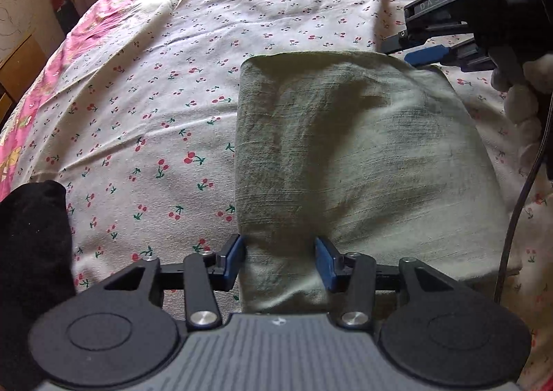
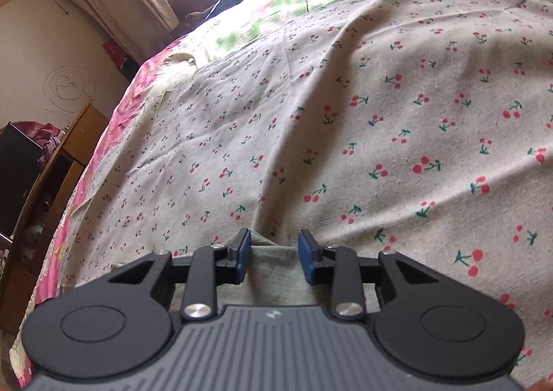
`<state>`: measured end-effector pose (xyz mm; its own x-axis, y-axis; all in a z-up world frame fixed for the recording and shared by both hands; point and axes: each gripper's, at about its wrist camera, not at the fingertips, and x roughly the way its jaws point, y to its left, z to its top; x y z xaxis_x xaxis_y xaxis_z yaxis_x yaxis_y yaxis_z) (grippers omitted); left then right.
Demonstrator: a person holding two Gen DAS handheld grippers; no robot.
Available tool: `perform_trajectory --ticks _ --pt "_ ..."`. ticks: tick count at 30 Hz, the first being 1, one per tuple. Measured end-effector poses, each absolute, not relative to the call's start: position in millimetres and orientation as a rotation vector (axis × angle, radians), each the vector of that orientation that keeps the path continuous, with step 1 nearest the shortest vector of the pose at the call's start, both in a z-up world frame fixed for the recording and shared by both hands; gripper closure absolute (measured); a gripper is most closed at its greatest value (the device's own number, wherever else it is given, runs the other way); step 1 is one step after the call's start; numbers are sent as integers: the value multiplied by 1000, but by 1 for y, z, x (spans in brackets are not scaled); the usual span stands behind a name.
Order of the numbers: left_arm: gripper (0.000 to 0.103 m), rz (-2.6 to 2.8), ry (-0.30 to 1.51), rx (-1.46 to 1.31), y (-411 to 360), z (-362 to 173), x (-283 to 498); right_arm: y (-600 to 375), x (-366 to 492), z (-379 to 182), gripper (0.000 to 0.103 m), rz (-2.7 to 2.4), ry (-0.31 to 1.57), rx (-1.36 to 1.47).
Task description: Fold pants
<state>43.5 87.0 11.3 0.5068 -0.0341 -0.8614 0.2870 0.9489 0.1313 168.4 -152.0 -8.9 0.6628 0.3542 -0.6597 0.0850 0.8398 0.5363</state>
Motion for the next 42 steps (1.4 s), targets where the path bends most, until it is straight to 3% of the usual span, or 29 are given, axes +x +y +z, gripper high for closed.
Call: perform_trajectory --ticks 5,9,13,19,42 --pt "43 -194 974 205 102 26 33 -164 113 15 67 221 792 537" --pt "43 -211 923 147 104 28 22 -151 45 3 63 294 831 515" --pt "43 -230 933 159 93 16 16 -115 12 -9 65 275 918 286" --pt "43 -289 889 64 89 26 3 -132 -19 1 62 192 879 381" --pt "42 -281 925 19 84 18 3 -134 -16 -15 58 234 856 540"
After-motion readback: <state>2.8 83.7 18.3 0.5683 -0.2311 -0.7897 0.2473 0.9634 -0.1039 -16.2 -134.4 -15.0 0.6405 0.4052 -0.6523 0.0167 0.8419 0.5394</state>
